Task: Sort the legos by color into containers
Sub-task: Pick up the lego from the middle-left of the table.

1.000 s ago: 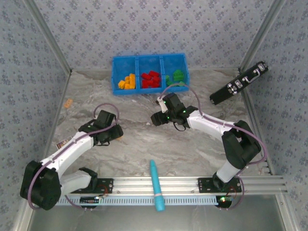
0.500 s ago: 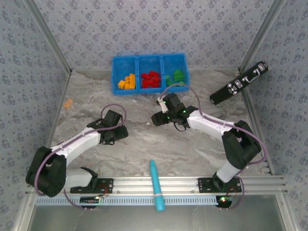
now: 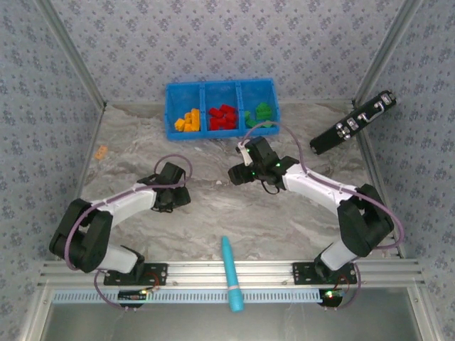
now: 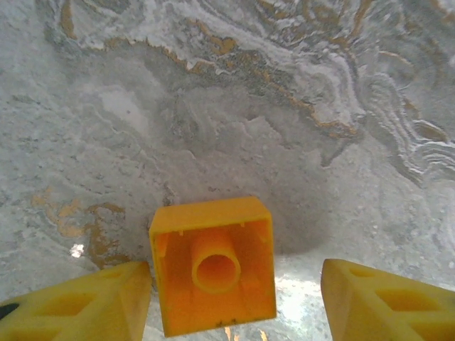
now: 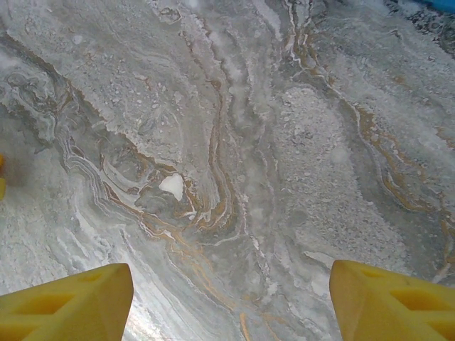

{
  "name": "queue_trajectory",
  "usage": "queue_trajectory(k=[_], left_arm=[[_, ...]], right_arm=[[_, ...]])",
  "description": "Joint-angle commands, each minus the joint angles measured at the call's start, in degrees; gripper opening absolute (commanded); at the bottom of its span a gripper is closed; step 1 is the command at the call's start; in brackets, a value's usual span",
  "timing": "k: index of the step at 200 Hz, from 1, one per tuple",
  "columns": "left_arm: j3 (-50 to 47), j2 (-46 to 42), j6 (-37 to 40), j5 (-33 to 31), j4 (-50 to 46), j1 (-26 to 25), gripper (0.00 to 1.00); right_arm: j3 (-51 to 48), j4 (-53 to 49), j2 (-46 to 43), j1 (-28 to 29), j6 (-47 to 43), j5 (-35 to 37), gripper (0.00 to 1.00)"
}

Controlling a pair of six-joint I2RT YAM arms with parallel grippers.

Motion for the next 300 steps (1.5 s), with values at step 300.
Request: queue_trajectory(k=[300], left_arm=[[13.67, -16.93, 14.74, -0.16, -7.63, 1.11, 0.33]], right_arm=[[-2.35, -11.5, -20.59, 7.63, 2.22, 12.18, 0.76]])
